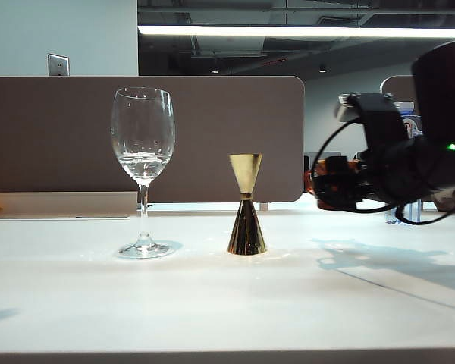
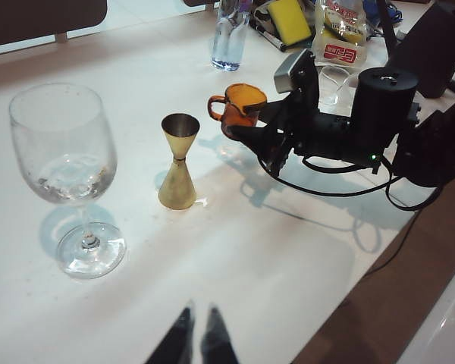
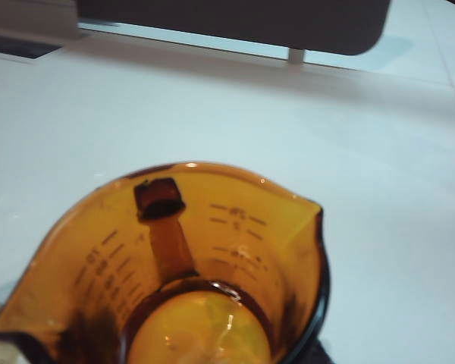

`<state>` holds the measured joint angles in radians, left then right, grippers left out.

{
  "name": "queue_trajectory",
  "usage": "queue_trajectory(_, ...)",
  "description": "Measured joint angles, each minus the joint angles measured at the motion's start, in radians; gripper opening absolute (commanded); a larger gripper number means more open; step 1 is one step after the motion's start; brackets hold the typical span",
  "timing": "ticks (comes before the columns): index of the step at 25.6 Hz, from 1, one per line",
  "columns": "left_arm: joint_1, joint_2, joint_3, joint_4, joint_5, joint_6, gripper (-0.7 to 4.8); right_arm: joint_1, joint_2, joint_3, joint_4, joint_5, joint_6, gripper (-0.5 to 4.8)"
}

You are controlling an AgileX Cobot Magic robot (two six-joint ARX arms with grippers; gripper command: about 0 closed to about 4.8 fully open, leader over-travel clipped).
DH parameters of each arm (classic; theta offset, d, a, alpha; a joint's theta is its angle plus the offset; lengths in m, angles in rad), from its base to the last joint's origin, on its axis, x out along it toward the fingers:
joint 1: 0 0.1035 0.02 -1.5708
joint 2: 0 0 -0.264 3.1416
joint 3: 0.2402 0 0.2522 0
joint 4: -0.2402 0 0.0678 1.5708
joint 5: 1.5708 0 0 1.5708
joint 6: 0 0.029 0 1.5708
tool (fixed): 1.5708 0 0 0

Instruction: Pick up the small amber measuring cup and pour the water in it into the jigger, then pick up the jigger and pour the water in it into the wine glass.

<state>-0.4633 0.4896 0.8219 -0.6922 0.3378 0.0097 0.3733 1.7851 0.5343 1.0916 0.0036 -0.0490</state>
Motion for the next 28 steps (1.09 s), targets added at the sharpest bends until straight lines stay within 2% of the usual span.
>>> queue_trajectory(6,0.0,0.0,0.0,0.0,0.0,0.0,0.26,0.034,-0.01,0.05,-0.059,0.0,-0.018,-0.05)
queue_trajectory(14,0.0,0.0,0.0,0.0,0.0,0.0,0.26,0.043,-0.085,0.12,-0.172,0.003,-0.102,-0.05)
queue_trajectory(21,0.0,0.0,0.0,0.0,0.0,0.0,0.26,0.045,-0.142,0.174,-0.285,0.002,-0.201,-0.05)
queue_trajectory(24,0.0,0.001,0.0,0.0,0.0,0.0,0.26,0.069,-0.151,0.196,-0.336,0.0,-0.301,-0.05)
queue_trajectory(28,0.0,0.001,0.0,0.0,0.0,0.0,0.26,0.076,-0.151,0.232,-0.372,-0.003,-0.332,-0.05)
